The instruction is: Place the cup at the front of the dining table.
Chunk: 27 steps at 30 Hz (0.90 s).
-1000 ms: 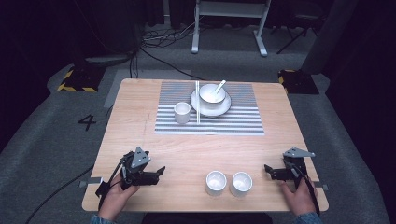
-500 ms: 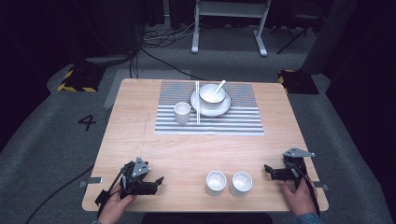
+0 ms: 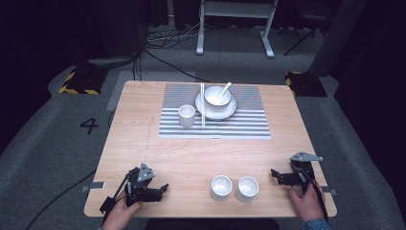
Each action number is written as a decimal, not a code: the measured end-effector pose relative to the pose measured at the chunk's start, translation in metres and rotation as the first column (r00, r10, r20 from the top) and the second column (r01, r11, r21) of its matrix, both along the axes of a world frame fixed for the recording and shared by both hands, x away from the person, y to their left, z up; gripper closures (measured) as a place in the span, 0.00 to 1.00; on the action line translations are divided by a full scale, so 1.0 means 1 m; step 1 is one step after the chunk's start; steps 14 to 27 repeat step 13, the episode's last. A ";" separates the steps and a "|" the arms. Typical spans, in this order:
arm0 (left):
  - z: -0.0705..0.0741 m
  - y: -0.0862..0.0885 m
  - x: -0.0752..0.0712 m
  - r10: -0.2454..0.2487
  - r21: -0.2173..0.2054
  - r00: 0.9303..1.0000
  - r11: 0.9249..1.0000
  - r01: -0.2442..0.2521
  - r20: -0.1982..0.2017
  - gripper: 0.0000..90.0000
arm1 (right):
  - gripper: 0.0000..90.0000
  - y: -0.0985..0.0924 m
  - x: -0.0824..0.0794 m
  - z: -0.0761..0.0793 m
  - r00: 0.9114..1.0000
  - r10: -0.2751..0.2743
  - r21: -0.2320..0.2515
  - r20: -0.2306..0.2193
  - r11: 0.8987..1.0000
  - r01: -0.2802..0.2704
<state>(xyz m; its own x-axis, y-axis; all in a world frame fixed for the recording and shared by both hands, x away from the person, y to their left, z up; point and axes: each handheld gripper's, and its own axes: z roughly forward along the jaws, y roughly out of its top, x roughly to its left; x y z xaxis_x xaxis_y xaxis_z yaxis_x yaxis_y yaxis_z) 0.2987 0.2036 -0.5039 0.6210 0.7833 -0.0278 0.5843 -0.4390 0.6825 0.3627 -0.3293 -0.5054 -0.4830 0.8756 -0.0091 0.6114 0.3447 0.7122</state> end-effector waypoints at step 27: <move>0.000 0.000 0.001 0.015 0.007 1.000 1.000 -0.015 0.001 0.15 | 0.01 0.000 0.000 0.000 1.000 0.000 0.000 0.000 1.000 0.000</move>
